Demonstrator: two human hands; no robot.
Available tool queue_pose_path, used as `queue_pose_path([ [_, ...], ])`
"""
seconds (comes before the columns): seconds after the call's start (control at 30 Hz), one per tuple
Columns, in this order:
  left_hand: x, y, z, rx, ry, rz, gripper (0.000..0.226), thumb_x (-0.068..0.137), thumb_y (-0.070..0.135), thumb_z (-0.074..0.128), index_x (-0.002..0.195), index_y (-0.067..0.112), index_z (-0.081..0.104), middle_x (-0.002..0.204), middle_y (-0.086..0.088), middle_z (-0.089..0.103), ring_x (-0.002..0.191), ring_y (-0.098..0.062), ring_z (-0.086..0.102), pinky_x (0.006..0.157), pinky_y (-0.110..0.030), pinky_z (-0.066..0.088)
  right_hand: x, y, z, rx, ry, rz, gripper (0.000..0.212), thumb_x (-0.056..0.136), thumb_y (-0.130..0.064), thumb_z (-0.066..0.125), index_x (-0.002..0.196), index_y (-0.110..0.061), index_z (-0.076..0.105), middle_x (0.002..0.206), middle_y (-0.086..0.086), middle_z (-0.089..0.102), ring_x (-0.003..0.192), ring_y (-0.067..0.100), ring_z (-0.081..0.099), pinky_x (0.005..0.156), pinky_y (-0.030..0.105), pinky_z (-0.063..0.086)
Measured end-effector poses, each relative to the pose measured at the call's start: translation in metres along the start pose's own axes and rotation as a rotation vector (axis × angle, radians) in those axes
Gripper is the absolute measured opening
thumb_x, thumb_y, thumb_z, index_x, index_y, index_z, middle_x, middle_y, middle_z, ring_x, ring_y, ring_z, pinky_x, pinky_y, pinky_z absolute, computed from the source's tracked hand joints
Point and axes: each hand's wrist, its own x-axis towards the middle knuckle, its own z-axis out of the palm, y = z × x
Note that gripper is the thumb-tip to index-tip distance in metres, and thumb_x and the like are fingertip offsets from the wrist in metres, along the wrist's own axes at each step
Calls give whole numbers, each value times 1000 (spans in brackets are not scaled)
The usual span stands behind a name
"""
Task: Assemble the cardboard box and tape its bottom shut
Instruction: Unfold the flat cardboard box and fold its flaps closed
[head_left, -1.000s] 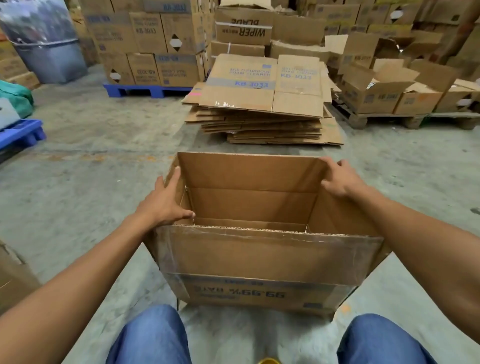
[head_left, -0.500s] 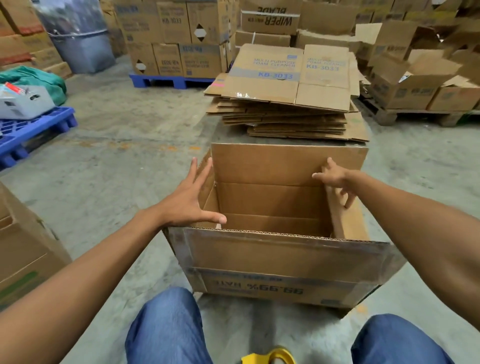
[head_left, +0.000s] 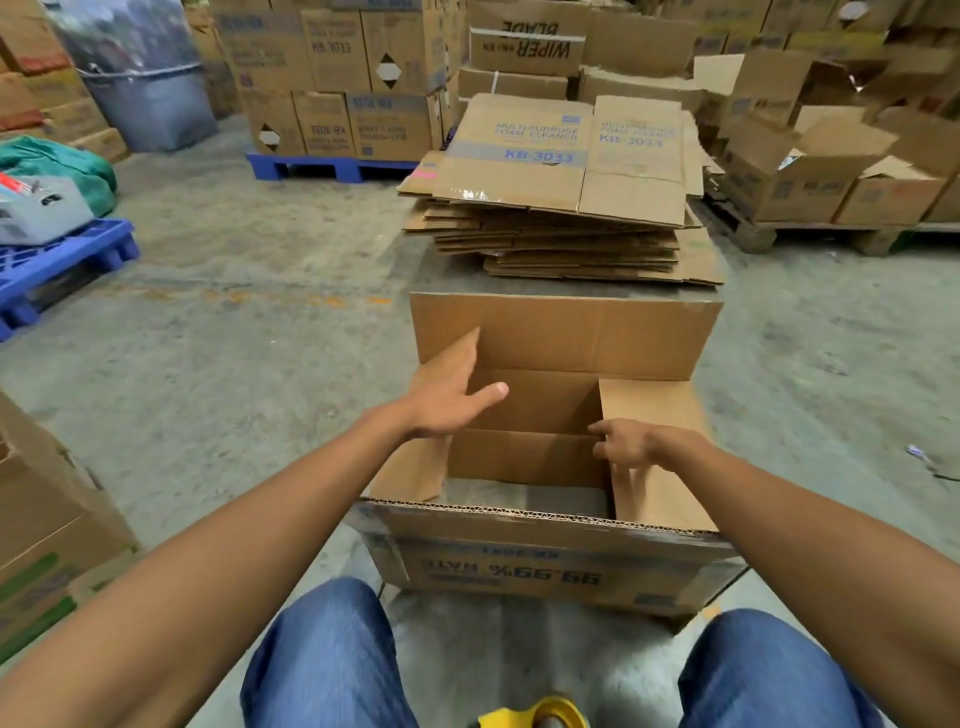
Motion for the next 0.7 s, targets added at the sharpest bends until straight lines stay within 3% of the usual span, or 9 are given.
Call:
queue_pose_path([
  [0.17, 9, -10, 46, 300, -509, -199, 91, 92, 71, 21, 157, 11, -1, 165, -4, -6, 152, -24, 2, 123, -42, 7, 2, 3, -3, 1, 18, -31, 54, 101, -19, 45, 151, -8, 32, 155, 13, 37, 142, 28, 35, 114, 34, 27],
  [0.23, 11, -18, 56, 447, -591, -207, 91, 90, 74, 17, 157, 14, 1, 165, -3, -10, 152, -25, -2, 122, -47, 6, 3, 0, -10, -23, 87, -62, 46, 100, -23, 46, 144, -9, 46, 148, 13, 48, 134, 28, 45, 110, 35, 35],
  [0.3, 16, -23, 57, 495, -608, -219, 92, 89, 75, 14, 157, 16, 0, 165, -1, -14, 152, -24, -5, 122, -48, 4, 0, -8, -22, 1, 326, -133, 34, 99, -27, 46, 124, -15, 64, 127, 13, 66, 112, 28, 62, 98, 40, 49],
  [0.37, 19, -25, 56, 489, -621, -229, 92, 88, 76, 14, 157, 17, 0, 164, 1, -14, 152, -22, -5, 122, -47, 3, -7, -20, -34, 42, 693, -223, 25, 96, -30, 47, 112, -19, 64, 110, 8, 68, 96, 25, 63, 83, 40, 54],
  [0.43, 19, -26, 58, 503, -613, -231, 89, 89, 76, 15, 157, 19, 1, 164, 3, -15, 152, -21, -5, 122, -47, 2, -8, -31, -49, -28, 991, -324, 31, 94, -28, 50, 124, -20, 54, 122, 10, 57, 110, 26, 54, 90, 43, 49],
  [0.47, 20, -26, 58, 510, -613, -233, 89, 89, 75, 15, 157, 20, 1, 164, 3, -15, 152, -21, -5, 122, -47, 2, -6, -35, -58, -84, 1036, -330, 43, 93, -28, 51, 135, -22, 46, 136, 12, 49, 124, 29, 45, 99, 46, 43],
  [0.57, 20, -23, 56, 488, -629, -251, 88, 90, 75, 14, 157, 19, 3, 164, 4, -14, 152, -21, -5, 122, -45, 1, 2, -39, -78, -131, 798, -171, 66, 96, -38, 46, 155, -30, 17, 163, 5, 17, 149, 32, 12, 116, 56, 18],
  [0.63, 19, -19, 53, 458, -624, -254, 87, 90, 75, 14, 157, 20, 6, 165, 5, -11, 152, -20, -4, 122, -45, 1, 9, -37, -75, -160, 668, -63, 64, 97, -49, 40, 154, -31, 19, 162, 5, 22, 149, 32, 11, 117, 60, 10],
  [0.7, 16, -14, 49, 437, -617, -236, 87, 90, 75, 13, 157, 21, 10, 166, 3, -7, 152, -22, -1, 122, -46, 3, 12, -36, -62, -204, 641, -10, 61, 96, -57, 38, 149, -29, 30, 158, 7, 29, 147, 34, 17, 115, 63, 12],
])
